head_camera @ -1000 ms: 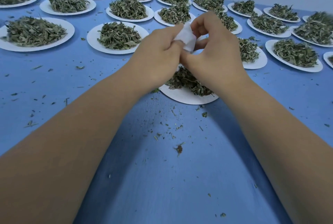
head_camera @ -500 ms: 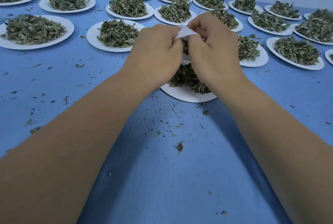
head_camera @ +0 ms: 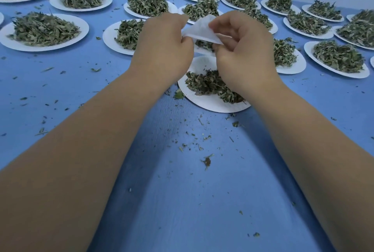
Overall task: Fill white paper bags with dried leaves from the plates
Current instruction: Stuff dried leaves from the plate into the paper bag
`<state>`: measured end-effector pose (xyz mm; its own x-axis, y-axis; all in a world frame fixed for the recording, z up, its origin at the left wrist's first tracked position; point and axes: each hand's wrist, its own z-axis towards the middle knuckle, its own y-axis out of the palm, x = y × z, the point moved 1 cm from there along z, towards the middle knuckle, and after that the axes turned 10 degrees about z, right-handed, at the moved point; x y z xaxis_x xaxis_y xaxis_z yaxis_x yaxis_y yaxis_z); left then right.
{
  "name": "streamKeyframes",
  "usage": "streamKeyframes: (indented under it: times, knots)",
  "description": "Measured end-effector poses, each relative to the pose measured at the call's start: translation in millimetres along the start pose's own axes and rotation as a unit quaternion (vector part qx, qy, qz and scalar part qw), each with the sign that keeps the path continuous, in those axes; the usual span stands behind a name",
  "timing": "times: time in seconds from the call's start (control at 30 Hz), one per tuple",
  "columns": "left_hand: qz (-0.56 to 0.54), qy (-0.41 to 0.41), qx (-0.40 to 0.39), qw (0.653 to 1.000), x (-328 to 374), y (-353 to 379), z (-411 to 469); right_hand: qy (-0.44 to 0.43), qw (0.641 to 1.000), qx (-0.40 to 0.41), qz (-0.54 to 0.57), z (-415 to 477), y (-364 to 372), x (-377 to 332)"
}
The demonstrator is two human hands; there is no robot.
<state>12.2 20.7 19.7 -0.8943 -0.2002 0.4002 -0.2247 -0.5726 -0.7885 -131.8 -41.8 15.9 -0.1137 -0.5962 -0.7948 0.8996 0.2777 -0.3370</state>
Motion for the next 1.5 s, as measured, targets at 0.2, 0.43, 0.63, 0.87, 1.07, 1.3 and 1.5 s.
streamKeyframes:
  times: [0.2,0.43,0.63,0.87,1.07,1.3,1.5]
  knots:
    - [-0.052,-0.028,-0.036,0.998,-6,6,4,0.004,0.997,0.016,-0.075,3,-6,9]
    - [-0.166,-0.081,-0.052,0.981,-8,0,3,0.056,0.989,-0.068,-0.119,-3,-21,2]
    - [-0.132,-0.062,0.019,0.989,-2,-1,2,0.003,0.973,-0.114,-0.201,-19,-55,-16]
    - [-0.169,-0.103,0.119,0.973,-17,-21,10,-0.024,0.909,-0.317,-0.27,-31,-33,1]
    - [-0.193,-0.106,0.173,0.96,-16,-34,6,-0.044,0.882,-0.36,-0.302,-31,-16,7]
    - [-0.092,-0.012,0.219,0.971,-4,-40,-4,-0.066,0.937,-0.269,-0.212,-35,-13,8]
    - [-0.018,0.017,0.072,0.997,4,-25,-5,-0.061,0.941,-0.237,-0.233,-36,-19,6]
